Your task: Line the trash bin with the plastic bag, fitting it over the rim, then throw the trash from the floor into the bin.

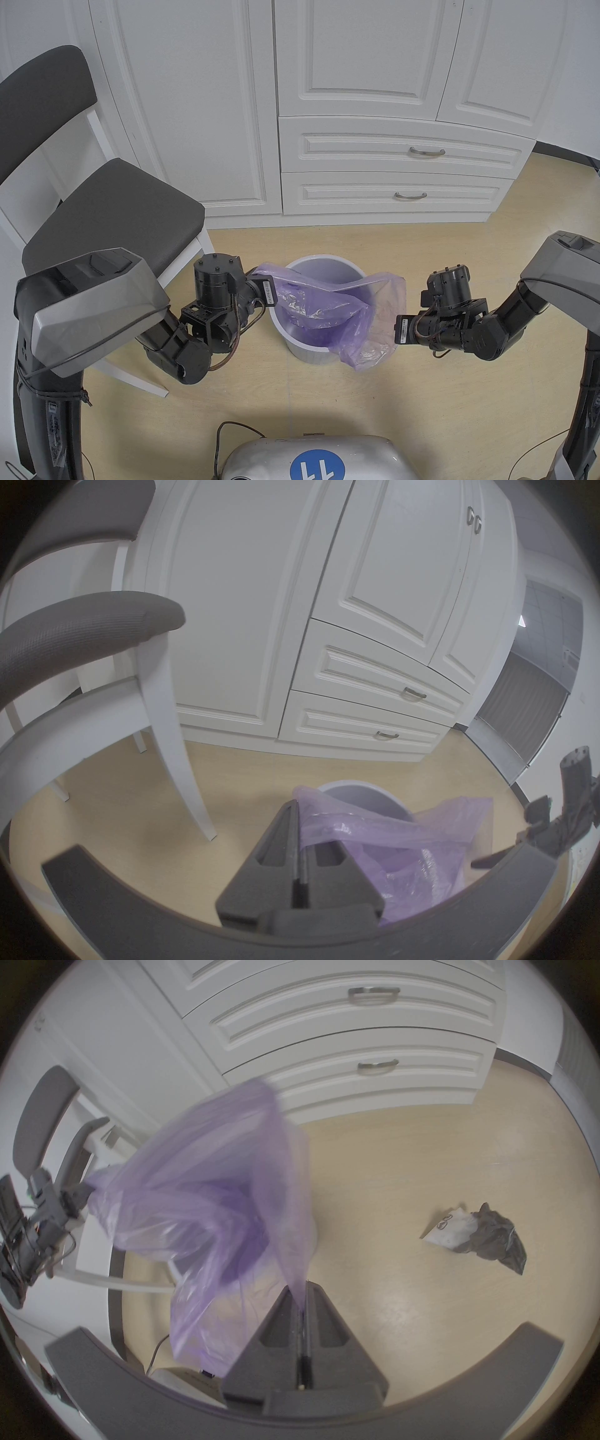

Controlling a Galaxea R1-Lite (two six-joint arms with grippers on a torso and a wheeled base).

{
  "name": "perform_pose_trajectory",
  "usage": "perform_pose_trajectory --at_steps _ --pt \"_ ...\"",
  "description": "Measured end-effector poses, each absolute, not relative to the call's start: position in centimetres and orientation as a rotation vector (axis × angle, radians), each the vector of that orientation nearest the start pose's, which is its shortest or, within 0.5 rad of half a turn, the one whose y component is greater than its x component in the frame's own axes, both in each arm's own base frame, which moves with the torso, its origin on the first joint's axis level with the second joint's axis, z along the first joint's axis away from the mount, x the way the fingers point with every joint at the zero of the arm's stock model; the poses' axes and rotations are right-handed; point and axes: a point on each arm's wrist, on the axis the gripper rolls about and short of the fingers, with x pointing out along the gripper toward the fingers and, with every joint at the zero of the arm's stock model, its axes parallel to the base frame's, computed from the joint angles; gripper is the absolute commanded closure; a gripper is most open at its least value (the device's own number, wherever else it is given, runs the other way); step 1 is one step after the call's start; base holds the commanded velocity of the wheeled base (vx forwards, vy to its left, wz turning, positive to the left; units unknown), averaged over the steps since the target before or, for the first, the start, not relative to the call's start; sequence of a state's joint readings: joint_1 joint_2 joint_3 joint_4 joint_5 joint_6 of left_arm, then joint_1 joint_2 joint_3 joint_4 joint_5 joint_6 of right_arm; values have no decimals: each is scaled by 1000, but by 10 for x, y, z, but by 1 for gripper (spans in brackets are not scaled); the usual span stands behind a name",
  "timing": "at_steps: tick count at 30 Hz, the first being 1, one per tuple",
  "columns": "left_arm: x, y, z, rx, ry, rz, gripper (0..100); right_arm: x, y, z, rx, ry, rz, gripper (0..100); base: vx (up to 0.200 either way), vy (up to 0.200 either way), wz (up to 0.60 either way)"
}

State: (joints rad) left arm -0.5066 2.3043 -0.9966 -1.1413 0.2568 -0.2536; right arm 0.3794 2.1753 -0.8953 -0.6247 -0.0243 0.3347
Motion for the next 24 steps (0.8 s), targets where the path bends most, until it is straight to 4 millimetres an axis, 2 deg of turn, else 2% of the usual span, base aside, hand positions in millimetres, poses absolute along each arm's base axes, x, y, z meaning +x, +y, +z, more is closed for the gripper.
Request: perform_pose_trajectory --at_steps 8,15,18,24 --pt "354 -171 60 -171 257 -369 100 368 121 58 241 584 146 100 0 0 0" --pt "348 -144 58 -118 249 -491 100 381 118 80 303 416 106 100 0 0 0" --pt "352 -133 50 -113 234 -495 100 383 116 85 309 384 90 100 0 0 0" --pt "361 -126 30 -114 245 -498 100 376 109 98 290 352 81 100 0 0 0"
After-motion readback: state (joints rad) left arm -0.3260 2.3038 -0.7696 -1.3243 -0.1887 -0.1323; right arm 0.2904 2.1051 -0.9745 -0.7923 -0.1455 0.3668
